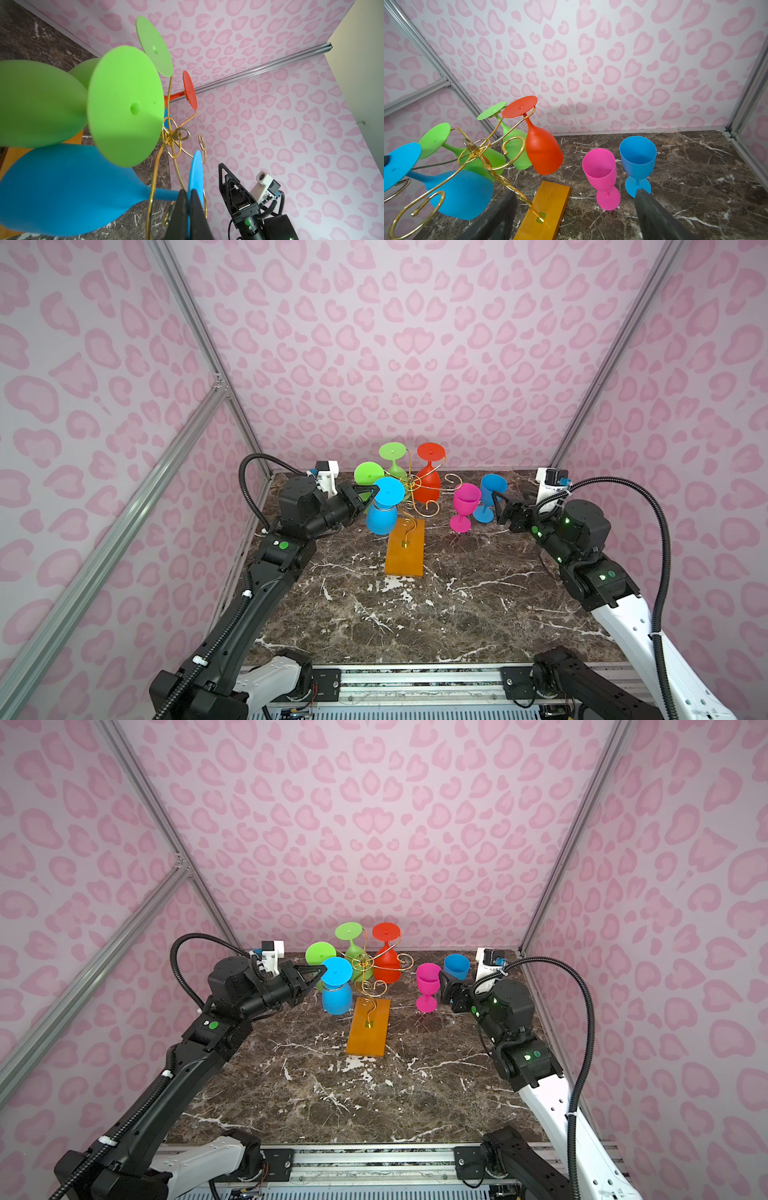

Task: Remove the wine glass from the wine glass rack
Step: 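Lift the cyan glass up off its rack hook with the left gripper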

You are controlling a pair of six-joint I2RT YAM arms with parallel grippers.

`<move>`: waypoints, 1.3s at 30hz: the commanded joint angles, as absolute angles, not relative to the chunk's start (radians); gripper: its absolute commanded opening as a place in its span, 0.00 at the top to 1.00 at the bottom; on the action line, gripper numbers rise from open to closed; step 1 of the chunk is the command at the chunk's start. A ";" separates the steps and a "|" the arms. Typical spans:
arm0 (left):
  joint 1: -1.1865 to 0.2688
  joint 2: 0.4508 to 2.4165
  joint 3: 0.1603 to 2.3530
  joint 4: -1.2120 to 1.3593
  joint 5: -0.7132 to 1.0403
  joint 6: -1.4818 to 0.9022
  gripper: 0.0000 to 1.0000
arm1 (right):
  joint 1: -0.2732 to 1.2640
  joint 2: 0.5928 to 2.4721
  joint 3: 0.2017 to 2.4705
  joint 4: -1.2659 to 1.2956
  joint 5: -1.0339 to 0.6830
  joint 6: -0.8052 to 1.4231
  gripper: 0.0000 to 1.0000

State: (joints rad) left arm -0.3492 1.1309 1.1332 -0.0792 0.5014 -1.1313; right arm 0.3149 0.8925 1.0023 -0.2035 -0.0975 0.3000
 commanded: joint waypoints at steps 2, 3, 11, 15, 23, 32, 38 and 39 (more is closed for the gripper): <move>-0.356 1.129 1.144 -0.030 0.521 -1.129 0.97 | 0.317 0.892 0.996 -0.192 -0.087 0.298 0.10; -0.357 1.129 1.144 -0.031 0.523 -1.127 0.97 | 0.317 0.892 0.996 -0.192 -0.087 0.298 0.10; -0.362 1.135 1.150 -0.037 0.546 -1.115 0.97 | 0.317 0.891 0.997 -0.192 -0.087 0.299 0.10; -0.362 1.141 1.152 -0.038 0.553 -1.112 0.97 | 0.317 0.890 0.996 -0.192 -0.089 0.300 0.10; -0.364 1.163 1.170 -0.041 0.558 -1.109 0.97 | 0.317 0.888 0.996 -0.195 -0.087 0.300 0.10; -0.374 1.181 1.189 -0.043 0.581 -1.104 0.97 | 0.317 0.893 0.995 -0.192 -0.086 0.300 0.10; -0.377 1.185 1.188 -0.056 0.605 -1.091 0.97 | 0.316 0.899 0.995 -0.190 -0.087 0.300 0.10; -0.378 1.186 1.187 -0.058 0.612 -1.088 0.97 | 0.317 0.899 0.995 -0.190 -0.087 0.300 0.10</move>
State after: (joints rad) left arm -0.3782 1.1831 1.1736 -0.0776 0.5838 -1.1065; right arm 0.3149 0.8959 1.0019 -0.2031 -0.0944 0.3000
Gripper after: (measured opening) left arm 0.068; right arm 0.901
